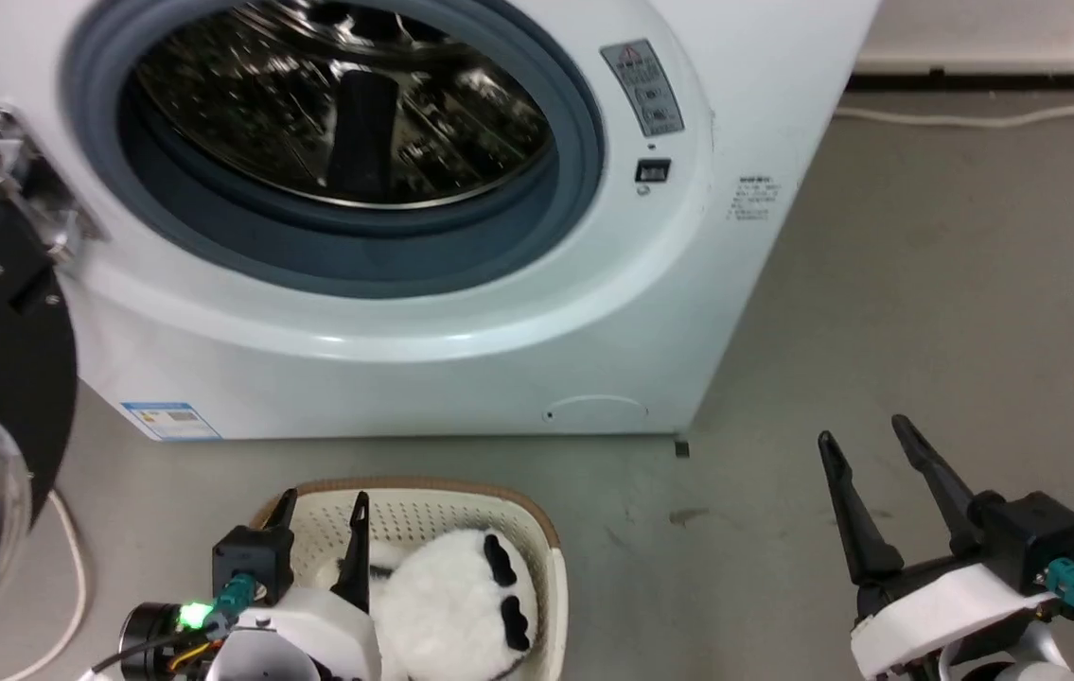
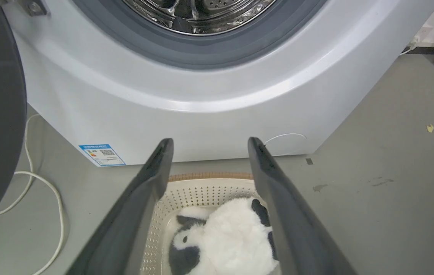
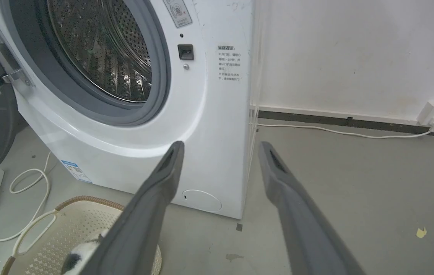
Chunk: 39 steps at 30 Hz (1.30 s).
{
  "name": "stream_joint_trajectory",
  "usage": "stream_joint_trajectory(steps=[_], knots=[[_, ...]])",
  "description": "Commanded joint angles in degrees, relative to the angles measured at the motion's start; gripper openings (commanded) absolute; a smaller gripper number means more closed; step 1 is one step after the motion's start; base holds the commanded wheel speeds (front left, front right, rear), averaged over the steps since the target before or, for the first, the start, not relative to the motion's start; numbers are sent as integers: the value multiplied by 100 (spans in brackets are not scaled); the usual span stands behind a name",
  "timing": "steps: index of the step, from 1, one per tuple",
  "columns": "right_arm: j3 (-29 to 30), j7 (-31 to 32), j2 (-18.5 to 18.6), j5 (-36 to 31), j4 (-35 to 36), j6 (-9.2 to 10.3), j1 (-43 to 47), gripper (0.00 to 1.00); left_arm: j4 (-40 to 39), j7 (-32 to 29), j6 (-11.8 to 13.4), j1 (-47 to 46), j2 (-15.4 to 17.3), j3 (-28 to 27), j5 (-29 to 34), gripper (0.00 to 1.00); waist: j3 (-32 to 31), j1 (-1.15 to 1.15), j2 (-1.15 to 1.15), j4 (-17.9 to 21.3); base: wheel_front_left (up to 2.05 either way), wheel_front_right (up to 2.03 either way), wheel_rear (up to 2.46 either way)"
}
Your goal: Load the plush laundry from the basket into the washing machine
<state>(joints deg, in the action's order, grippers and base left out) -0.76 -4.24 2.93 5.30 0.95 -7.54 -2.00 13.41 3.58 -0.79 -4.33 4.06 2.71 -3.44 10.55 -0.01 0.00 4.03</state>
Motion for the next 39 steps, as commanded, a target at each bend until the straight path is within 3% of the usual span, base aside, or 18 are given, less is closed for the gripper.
stream_joint_trajectory(steps=[1,19,33,39], knots=[[-17,-74,-2,120,39,2,-117,100,170,-3,-44,-171,38,10,-63,100,162,1,0,108,0,0,0],[-155,-290,-2,554,76,3,-398,100,1499,-156,-98,-973,482,53,-331,100,995,1,0,605,0,0,0],[-316,-457,-3,847,112,3,-596,100,2740,-857,-241,-1510,801,208,-577,100,1655,1,0,894,0,0,0],[-367,-529,-3,993,133,3,-686,100,2995,-620,-174,-1738,1006,344,-548,100,1925,1,0,1032,0,0,0]])
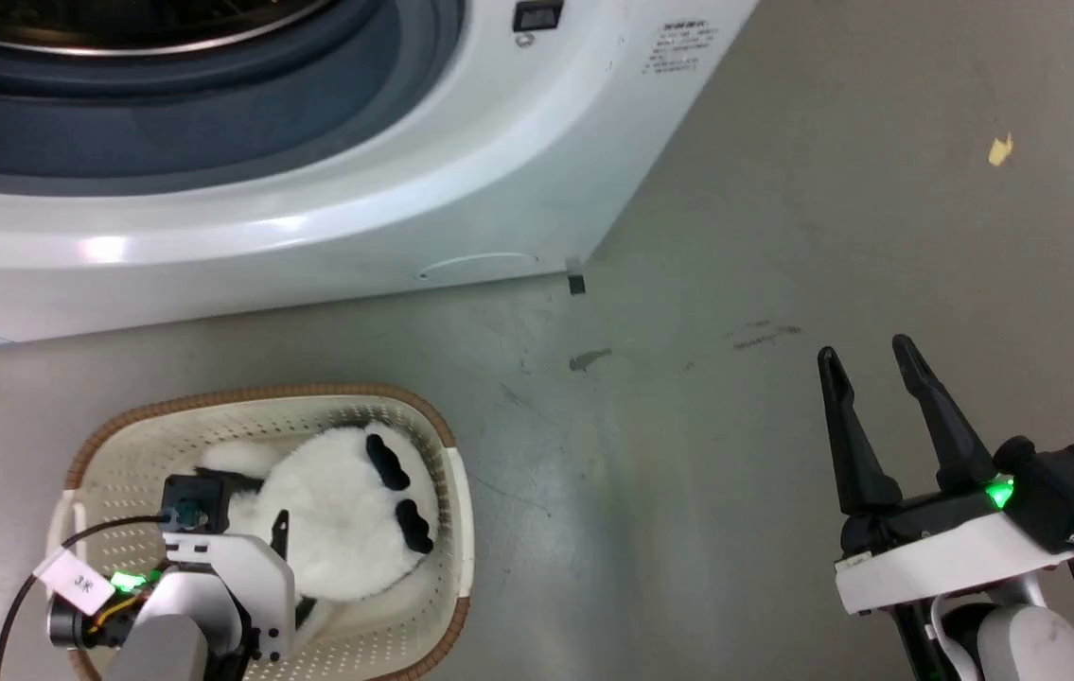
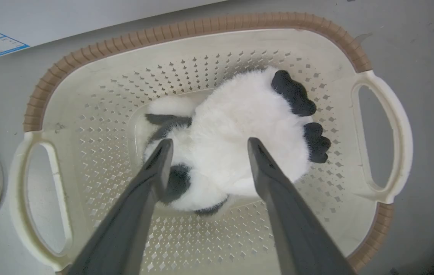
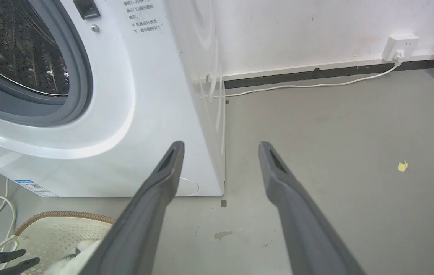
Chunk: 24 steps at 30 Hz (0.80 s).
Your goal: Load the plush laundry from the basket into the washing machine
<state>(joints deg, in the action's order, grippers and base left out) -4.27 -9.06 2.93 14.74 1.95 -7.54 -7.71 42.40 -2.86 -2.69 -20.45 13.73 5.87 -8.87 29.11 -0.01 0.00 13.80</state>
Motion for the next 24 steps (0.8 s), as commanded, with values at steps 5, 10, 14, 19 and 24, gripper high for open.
stream_joint_trajectory(steps=[5,10,14,19,24], knots=[[-83,-106,-3,165,50,4,-190,100,373,-4,-58,-348,147,303,122,100,301,1,0,170,0,0,0],[-138,-154,-4,277,61,4,-268,100,599,-116,-146,-566,244,610,287,100,516,1,0,278,0,0,0],[-191,-214,-4,443,76,4,-371,100,830,-88,-198,-888,353,706,222,100,838,1,0,415,0,0,0],[-226,-262,-4,567,74,4,-455,100,1046,-113,-247,-1102,438,781,147,100,1096,1,0,506,0,0,0],[-292,-322,-4,721,75,4,-592,100,1345,-226,-302,-1349,568,888,52,100,1419,1,0,625,0,0,0]])
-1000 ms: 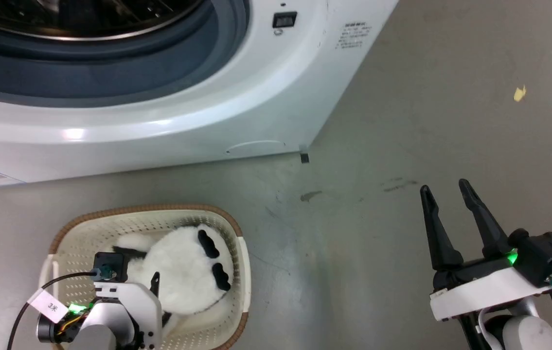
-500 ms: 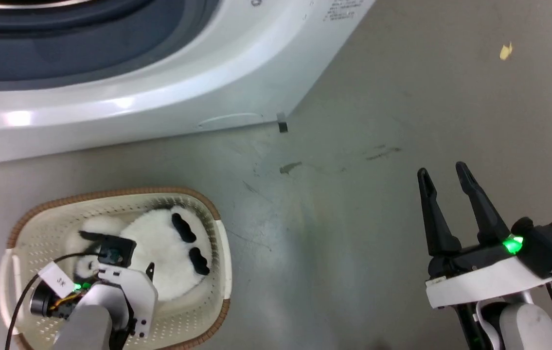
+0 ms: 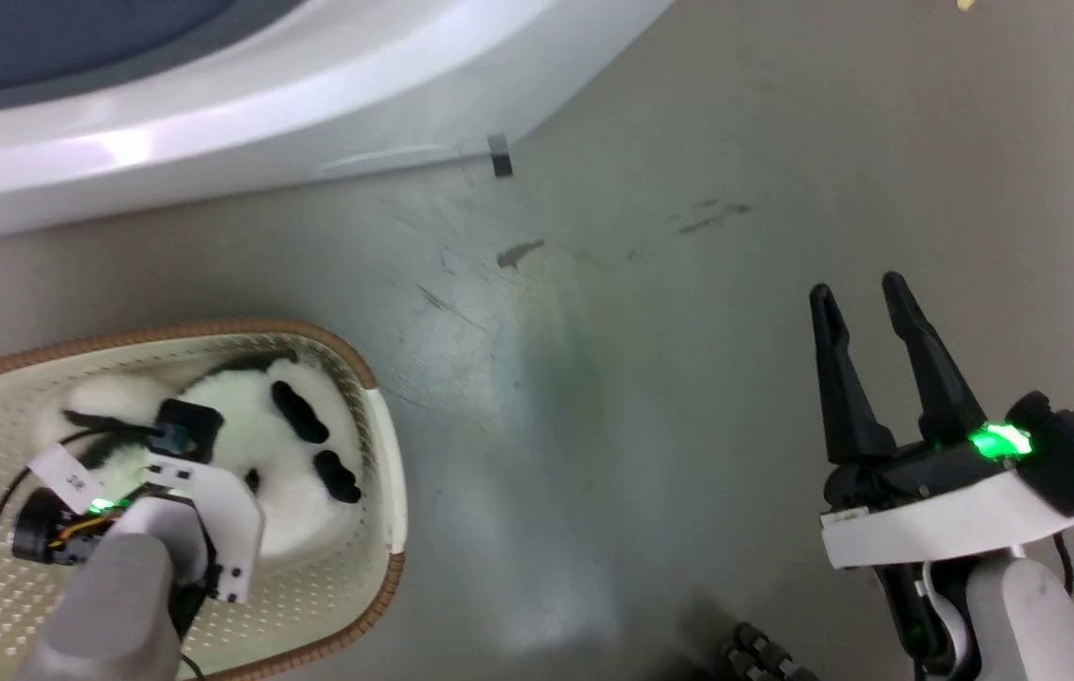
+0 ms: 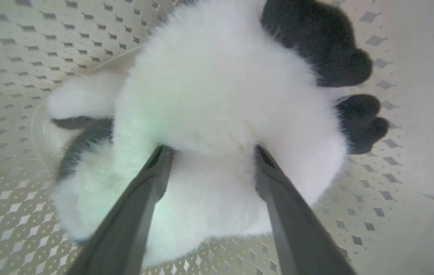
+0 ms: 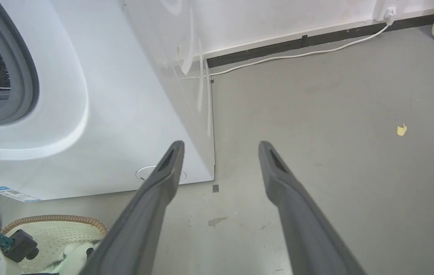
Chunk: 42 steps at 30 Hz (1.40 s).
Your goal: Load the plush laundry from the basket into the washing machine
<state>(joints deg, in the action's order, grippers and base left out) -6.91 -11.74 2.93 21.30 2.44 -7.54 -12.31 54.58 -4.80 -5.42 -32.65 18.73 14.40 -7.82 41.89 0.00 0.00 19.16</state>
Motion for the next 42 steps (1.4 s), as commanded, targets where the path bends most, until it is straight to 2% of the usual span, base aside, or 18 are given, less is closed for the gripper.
stream_joint_trajectory(steps=[1,10,12,18,23,27,31,37,42], knots=[[-62,-65,-4,103,26,4,-162,100,197,-63,-39,-166,112,50,-81,100,209,0,0,129,0,0,0],[-198,-173,-5,367,6,5,-338,100,694,-216,-108,-566,379,211,-274,100,714,0,0,376,0,0,0],[-213,-197,-5,418,-24,5,-385,100,707,-4,-119,-616,414,268,-289,0,779,0,0,432,0,0,0],[-236,-269,-5,583,-142,5,-475,100,1106,341,-122,-554,419,385,-414,0,601,0,0,549,0,0,0],[-24,-326,-5,550,-186,5,-369,100,1428,753,-48,-481,167,396,-624,0,132,0,0,438,0,0,0],[150,-326,-5,369,-238,5,-164,100,1461,1323,-8,-267,-193,21,-1094,0,-505,0,0,188,0,0,0],[334,-326,-5,253,-333,5,151,100,1453,1770,-57,-36,-463,-90,-1297,0,-1168,0,0,-159,0,0,0],[497,-326,-5,-72,-398,5,614,100,1137,1969,-135,397,-735,-68,-1371,0,-2033,0,0,-672,0,0,0],[632,-326,-5,-250,-411,5,930,100,251,1977,-157,1015,-829,-172,-1330,0,-2706,0,0,-1031,0,0,0]])
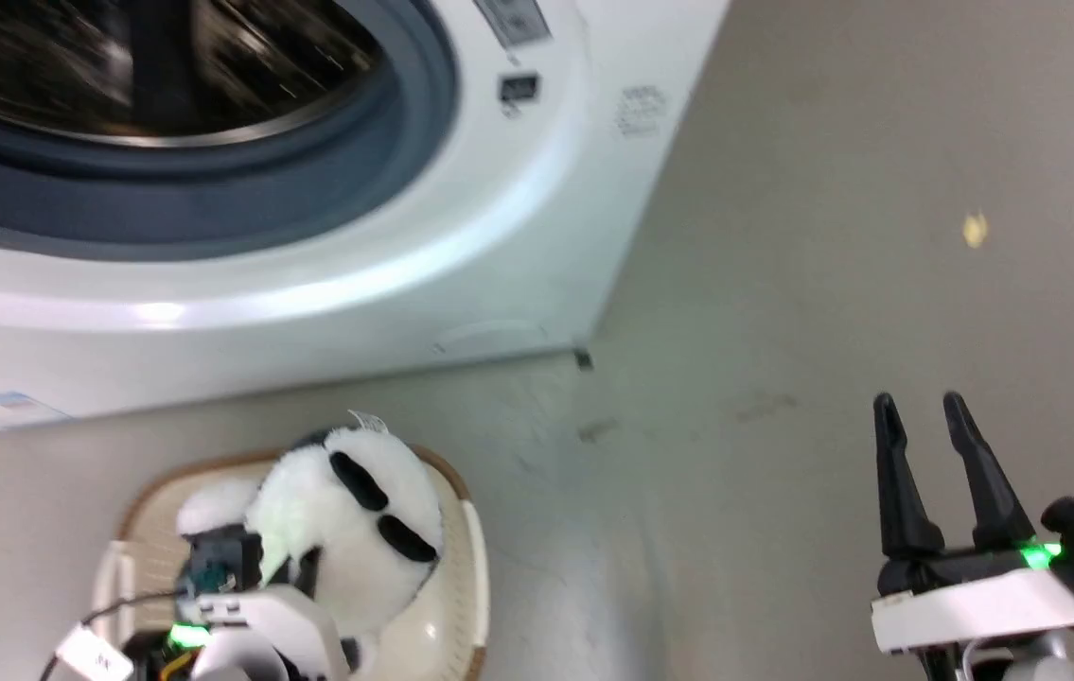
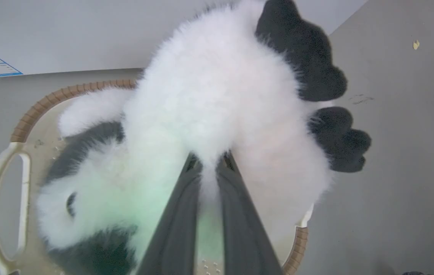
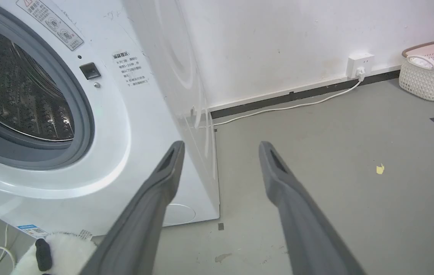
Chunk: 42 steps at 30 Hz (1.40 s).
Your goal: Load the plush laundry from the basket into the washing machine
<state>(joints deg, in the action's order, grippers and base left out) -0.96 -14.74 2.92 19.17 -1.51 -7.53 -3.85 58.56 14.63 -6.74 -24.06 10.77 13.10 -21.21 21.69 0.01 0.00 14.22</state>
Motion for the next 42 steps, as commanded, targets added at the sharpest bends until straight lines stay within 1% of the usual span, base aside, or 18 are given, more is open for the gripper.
stream_joint_trajectory(steps=[1,7,14,17,20,21,22,23,24,25,26,29,32,36,42], knots=[[57,-26,-4,-60,-20,4,139,100,-335,35,-27,307,-62,-83,12,0,-796,-1,0,-591,0,0,0],[195,-26,-4,-156,-18,4,418,100,-1364,36,-48,1043,-317,-187,100,0,-1317,-1,0,-936,0,0,0],[242,-26,-4,-251,-50,4,652,100,-2867,36,-38,1684,-549,-404,413,0,-1663,-1,0,-1094,0,0,0],[253,-26,-4,-263,-27,4,660,100,-3631,36,-34,1872,-610,-571,588,0,-1678,-1,0,-1085,0,0,0],[243,-26,-4,-265,8,4,645,100,-4383,36,-42,1947,-609,-590,932,0,-1620,-1,0,-1036,0,0,0],[243,-26,-4,-265,8,4,645,100,-4383,36,-42,1947,-609,-590,932,0,-1620,-1,0,-1036,0,0,0],[225,-26,-4,-267,38,4,625,100,-4809,37,-47,1915,-618,-663,1039,0,-1534,-1,0,-979,0,0,0],[217,-26,-4,-267,53,4,610,100,-5004,37,-49,1868,-621,-705,1081,0,-1471,-1,0,-948,0,0,0],[217,-26,-4,-267,53,4,610,100,-5004,37,-49,1868,-621,-705,1081,0,-1471,-1,0,-948,0,0,0],[203,-26,-4,-264,78,4,564,100,-5351,37,-53,1721,-619,-780,1154,0,-1300,-1,0,-868,0,0,0],[203,-26,-4,-264,78,4,564,100,-5351,37,-53,1721,-619,-780,1154,0,-1300,-1,0,-868,0,0,0],[207,-26,-4,-237,148,4,447,100,-5702,37,-58,1387,-573,-871,1242,0,-986,-1,0,-726,0,0,0],[189,-26,-4,-207,206,4,308,100,-5790,37,-63,902,-417,-938,1286,0,-569,-1,0,-533,0,0,0],[133,-26,-4,-124,267,4,85,100,-5515,-81,-66,9,-142,-1080,1213,0,-12,-1,0,-269,0,0,0],[-59,-26,-4,107,401,4,-287,100,-4986,-750,-69,-1606,498,-1254,1210,0,858,-1,0,199,0,0,0]])
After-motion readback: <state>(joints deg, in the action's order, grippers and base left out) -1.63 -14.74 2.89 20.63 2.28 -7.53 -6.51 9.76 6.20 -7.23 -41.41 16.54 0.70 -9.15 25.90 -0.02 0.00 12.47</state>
